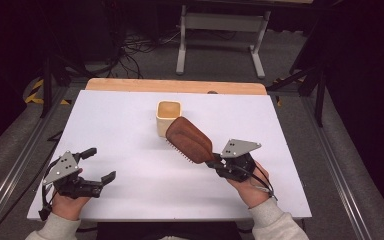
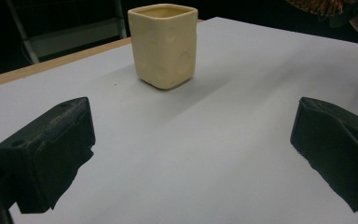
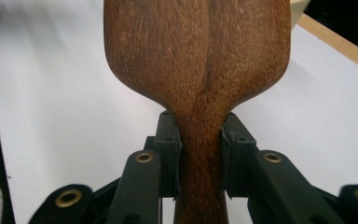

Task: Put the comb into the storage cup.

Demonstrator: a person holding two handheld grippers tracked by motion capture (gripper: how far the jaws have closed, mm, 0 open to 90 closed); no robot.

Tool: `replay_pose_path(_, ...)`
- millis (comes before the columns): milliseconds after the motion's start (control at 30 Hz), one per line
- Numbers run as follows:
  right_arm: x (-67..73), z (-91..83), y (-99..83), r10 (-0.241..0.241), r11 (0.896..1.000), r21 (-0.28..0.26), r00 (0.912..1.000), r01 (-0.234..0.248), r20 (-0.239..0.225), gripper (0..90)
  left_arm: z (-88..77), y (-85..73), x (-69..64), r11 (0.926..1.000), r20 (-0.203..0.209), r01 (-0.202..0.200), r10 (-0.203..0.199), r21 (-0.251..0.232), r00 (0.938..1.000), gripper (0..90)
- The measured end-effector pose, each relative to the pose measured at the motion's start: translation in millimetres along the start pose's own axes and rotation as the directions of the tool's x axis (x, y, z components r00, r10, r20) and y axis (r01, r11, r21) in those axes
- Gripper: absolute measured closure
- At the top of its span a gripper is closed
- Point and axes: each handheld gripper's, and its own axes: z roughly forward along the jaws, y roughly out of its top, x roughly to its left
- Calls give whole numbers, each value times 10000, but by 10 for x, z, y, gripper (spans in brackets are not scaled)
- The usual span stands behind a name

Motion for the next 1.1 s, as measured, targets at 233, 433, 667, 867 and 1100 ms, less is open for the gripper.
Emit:
replay_pose_path(233,38,90,14,-321,9940,-1054,9991,291,-268,724,29,22,-6,10000,97,-6,6,-14,10000,7)
replay_pose_path(433,72,199,8,-512,9821,-1841,9974,410,-512,724,44,45,-20,9999,192,-113,113,-16,9998,8)
replay_pose_path(667,111,333,-43,-513,9687,-2463,9957,308,-773,724,95,90,-41,10000,320,-60,63,-70,9995,8)
replay_pose_path(867,168,409,-65,-694,9661,-2539,9943,469,-805,723,139,157,-59,10000,560,-70,73,-46,9984,3)
replay_pose_path(1100,218,466,-79,-782,9664,-2513,9931,539,-877,723,211,244,-86,9999,1017,100,-96,-35,9948,2)
